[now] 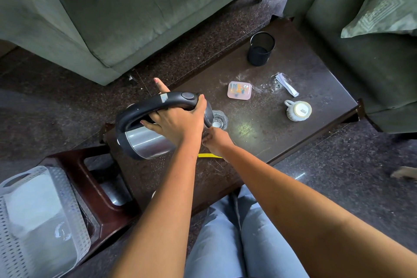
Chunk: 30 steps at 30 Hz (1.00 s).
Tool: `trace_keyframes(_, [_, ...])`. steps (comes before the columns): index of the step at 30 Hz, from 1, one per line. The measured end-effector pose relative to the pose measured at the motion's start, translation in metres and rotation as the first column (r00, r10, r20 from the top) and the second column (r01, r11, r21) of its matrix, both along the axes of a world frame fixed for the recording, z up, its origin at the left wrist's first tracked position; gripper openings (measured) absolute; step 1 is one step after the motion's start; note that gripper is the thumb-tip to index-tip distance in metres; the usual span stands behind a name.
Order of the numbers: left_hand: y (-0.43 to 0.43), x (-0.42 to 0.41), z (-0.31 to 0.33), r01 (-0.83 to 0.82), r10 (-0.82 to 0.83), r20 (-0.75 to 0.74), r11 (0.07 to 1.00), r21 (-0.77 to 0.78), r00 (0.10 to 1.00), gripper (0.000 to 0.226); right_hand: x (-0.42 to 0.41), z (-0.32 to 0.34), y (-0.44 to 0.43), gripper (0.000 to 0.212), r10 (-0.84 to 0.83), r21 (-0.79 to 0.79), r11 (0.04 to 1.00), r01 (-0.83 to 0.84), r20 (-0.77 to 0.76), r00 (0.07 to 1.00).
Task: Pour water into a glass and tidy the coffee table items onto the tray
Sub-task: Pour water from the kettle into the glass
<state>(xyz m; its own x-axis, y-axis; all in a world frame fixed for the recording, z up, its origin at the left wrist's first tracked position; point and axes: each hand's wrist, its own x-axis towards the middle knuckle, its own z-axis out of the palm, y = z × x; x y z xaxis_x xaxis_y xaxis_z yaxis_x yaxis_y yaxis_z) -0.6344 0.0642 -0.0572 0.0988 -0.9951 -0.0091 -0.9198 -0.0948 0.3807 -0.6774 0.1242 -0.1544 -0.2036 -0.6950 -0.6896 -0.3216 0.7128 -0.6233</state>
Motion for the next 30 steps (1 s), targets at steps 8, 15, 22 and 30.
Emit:
trace_keyframes(8, [0.0024,0.0020,-0.0017,0.012,-0.012,-0.012,1.000,-0.005,1.000,0.111,0.0004,0.0014,0.0041,0.035,-0.005,-0.024,1.000,0.004,-0.007,1.000])
trace_keyframes(15, [0.0036,0.0027,-0.0007,0.013,-0.013,-0.014,1.000,-0.016,1.000,0.111,0.0013,0.0037,0.0043,0.036,-0.011,-0.015,1.000,0.011,-0.011,1.000])
trace_keyframes(22, [0.0070,0.0006,0.0021,0.054,-0.055,-0.005,0.998,-0.041,0.998,0.109,0.0005,0.0061,0.0062,0.038,-0.020,-0.017,1.000,0.020,-0.003,1.000])
trace_keyframes(30, [0.0058,0.0002,0.0011,0.052,-0.053,-0.013,0.998,-0.038,0.999,0.109,-0.0011,0.0096,0.0070,0.040,-0.034,-0.017,0.999,0.034,-0.006,0.999])
